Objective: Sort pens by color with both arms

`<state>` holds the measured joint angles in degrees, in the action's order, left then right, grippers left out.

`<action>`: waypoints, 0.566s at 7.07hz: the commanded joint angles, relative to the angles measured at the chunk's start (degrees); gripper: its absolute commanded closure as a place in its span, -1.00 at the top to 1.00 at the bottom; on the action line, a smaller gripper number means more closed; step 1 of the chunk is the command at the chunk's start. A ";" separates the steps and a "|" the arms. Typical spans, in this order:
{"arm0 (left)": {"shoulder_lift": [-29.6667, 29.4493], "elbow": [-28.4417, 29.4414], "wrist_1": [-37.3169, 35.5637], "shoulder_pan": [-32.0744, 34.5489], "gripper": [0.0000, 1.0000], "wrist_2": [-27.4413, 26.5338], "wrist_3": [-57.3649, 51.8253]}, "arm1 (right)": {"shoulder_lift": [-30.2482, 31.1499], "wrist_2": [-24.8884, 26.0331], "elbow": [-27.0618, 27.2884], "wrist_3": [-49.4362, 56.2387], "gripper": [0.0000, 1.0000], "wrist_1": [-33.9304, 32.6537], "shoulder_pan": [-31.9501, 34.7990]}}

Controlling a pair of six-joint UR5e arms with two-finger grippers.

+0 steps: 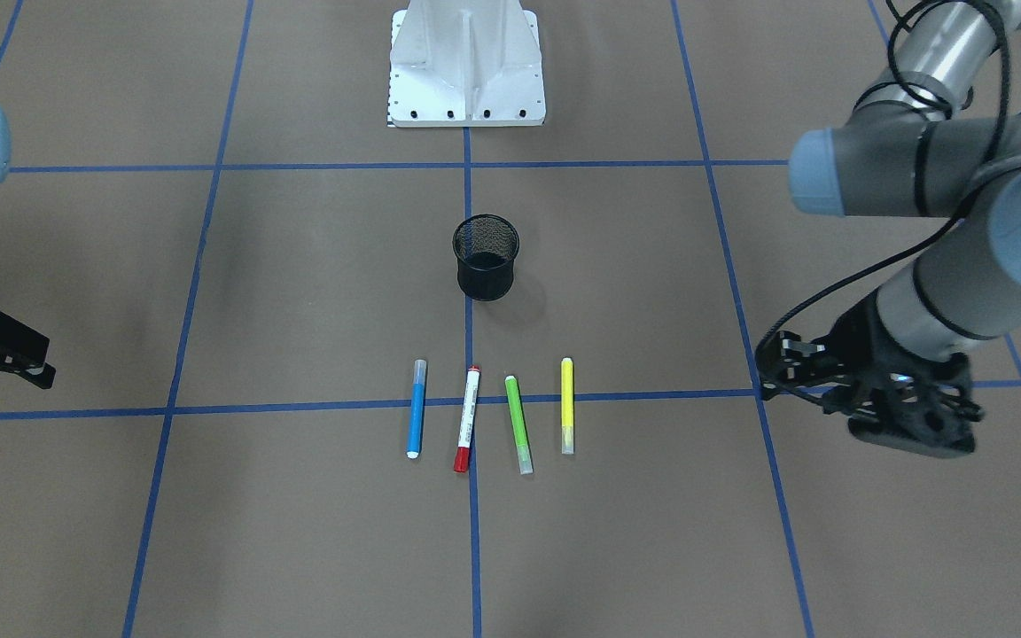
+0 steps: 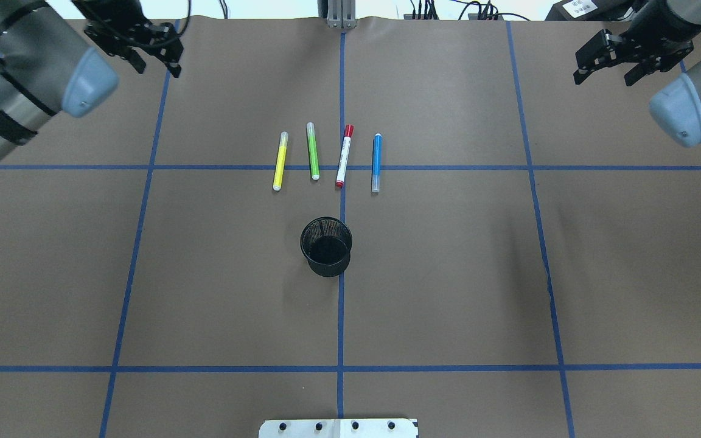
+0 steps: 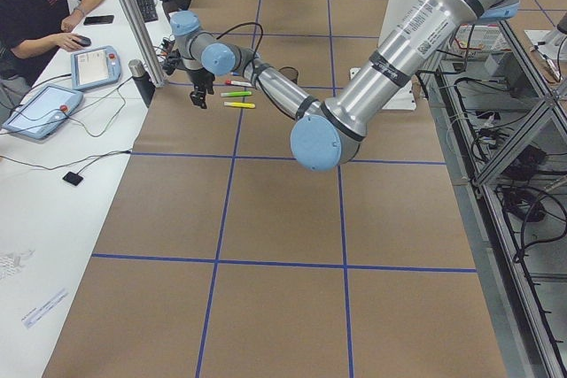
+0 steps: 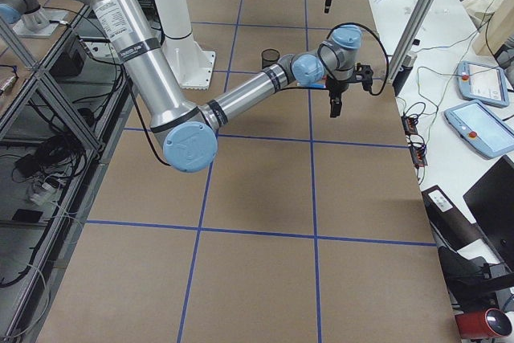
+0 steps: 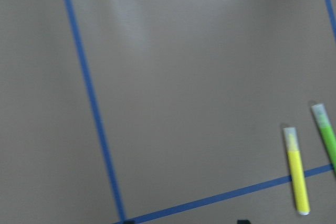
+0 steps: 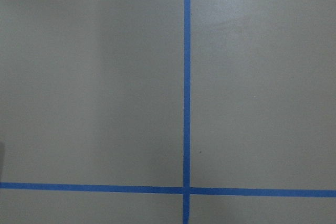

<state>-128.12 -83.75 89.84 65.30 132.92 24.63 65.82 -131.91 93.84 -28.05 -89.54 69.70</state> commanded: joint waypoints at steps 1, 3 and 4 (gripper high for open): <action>4.44 -3.25 -4.21 7.17 0.63 0.15 -13.92 | 4.03 -0.71 -0.15 8.08 0.98 0.41 3.41; 9.27 -4.58 -6.34 14.03 0.69 0.15 -26.50 | 8.42 -1.07 -0.23 16.67 0.98 0.42 7.45; 11.81 -4.58 -6.34 17.11 0.70 0.24 -31.26 | 10.18 -1.76 -0.15 18.20 0.98 0.50 8.95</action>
<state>-119.43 -88.07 84.03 78.34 133.08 0.19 73.56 -133.05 93.68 -13.23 -89.08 76.41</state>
